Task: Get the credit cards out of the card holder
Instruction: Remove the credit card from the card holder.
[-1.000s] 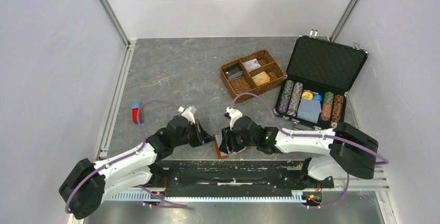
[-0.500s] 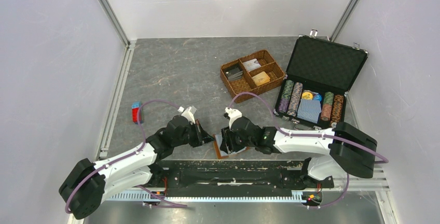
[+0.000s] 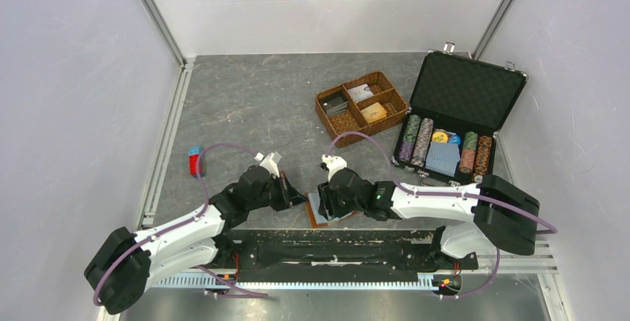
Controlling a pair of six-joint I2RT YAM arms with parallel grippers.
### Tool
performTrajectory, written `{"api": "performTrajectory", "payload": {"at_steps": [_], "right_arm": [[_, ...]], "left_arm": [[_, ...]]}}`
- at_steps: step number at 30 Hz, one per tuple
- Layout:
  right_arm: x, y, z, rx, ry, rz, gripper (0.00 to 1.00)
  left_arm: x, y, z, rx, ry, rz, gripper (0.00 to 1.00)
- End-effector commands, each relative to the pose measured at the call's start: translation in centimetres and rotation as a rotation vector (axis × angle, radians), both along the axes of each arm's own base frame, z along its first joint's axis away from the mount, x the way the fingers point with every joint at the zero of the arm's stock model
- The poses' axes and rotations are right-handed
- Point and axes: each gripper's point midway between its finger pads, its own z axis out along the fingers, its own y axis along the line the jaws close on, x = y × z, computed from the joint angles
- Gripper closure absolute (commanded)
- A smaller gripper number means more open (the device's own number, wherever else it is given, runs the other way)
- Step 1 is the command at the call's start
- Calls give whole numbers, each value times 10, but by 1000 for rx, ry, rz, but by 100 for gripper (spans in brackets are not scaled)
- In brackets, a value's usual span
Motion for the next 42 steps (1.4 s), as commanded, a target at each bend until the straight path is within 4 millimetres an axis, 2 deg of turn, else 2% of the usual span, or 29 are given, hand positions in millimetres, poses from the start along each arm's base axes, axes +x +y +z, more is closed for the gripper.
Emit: {"api": "performTrajectory", "payload": {"at_steps": [1,4,16,26,42], "right_arm": [[5,18,26,75,-45,17,53],[4,25,34,112,-43,34,53],[-3,29,24,105,-3,62,50],[-2,23,11,55,4,42,51],[7,14,17,-42,-82,3,53]], "left_arm": [[1,-5,8,-34,-19,-17,98],[2,-5,9,-34,-22,-18,98],[2,-6,9,-32,-21,-23,98],[1,-5,9,-34,-20,-21,98],[1,-5,7,-31,-16,-19,98]]}}
